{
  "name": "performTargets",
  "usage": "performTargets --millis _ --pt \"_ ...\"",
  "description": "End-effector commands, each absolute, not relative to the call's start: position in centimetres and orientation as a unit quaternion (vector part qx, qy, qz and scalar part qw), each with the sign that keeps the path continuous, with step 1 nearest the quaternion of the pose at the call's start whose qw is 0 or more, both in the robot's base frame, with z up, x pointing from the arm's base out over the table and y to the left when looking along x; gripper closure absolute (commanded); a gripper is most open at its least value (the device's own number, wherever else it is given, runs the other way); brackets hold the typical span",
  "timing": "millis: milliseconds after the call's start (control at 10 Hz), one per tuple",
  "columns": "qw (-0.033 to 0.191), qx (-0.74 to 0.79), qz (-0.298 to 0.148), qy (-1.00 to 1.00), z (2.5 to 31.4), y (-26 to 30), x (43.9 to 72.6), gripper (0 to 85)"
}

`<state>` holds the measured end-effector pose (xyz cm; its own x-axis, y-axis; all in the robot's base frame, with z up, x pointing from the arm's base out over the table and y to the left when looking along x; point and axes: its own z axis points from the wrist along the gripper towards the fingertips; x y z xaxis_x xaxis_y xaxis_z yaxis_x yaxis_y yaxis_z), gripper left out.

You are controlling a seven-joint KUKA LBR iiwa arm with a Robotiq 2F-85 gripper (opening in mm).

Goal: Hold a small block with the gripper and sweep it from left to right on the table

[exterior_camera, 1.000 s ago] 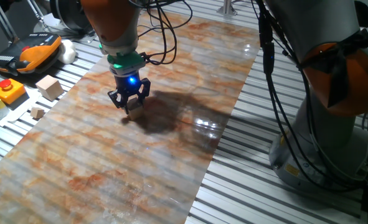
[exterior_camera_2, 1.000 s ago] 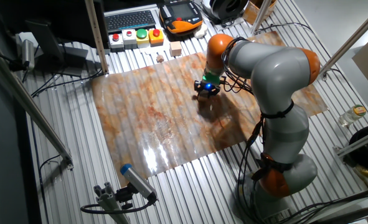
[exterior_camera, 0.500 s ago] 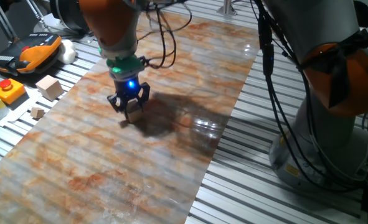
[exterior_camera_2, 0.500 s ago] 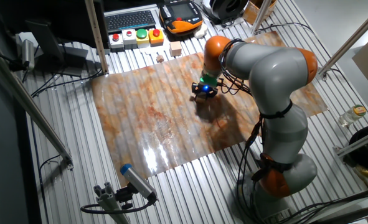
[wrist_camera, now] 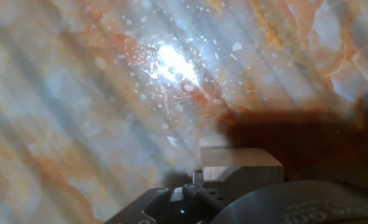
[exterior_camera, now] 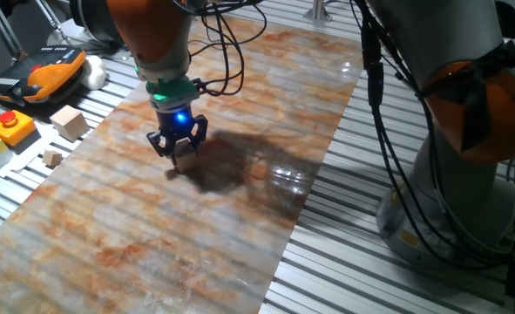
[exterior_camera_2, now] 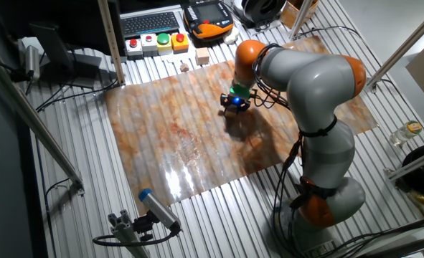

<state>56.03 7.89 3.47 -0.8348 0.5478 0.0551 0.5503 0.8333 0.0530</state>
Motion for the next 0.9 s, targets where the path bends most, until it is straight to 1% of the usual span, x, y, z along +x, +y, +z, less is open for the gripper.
performTargets --millis 0,800 --pt "0.019 -0.287 -0.033 -0.957 3.5 8.0 56.0 85.0" --pt "0.017 -0.298 -0.033 -0.954 3.0 9.3 55.7 85.0"
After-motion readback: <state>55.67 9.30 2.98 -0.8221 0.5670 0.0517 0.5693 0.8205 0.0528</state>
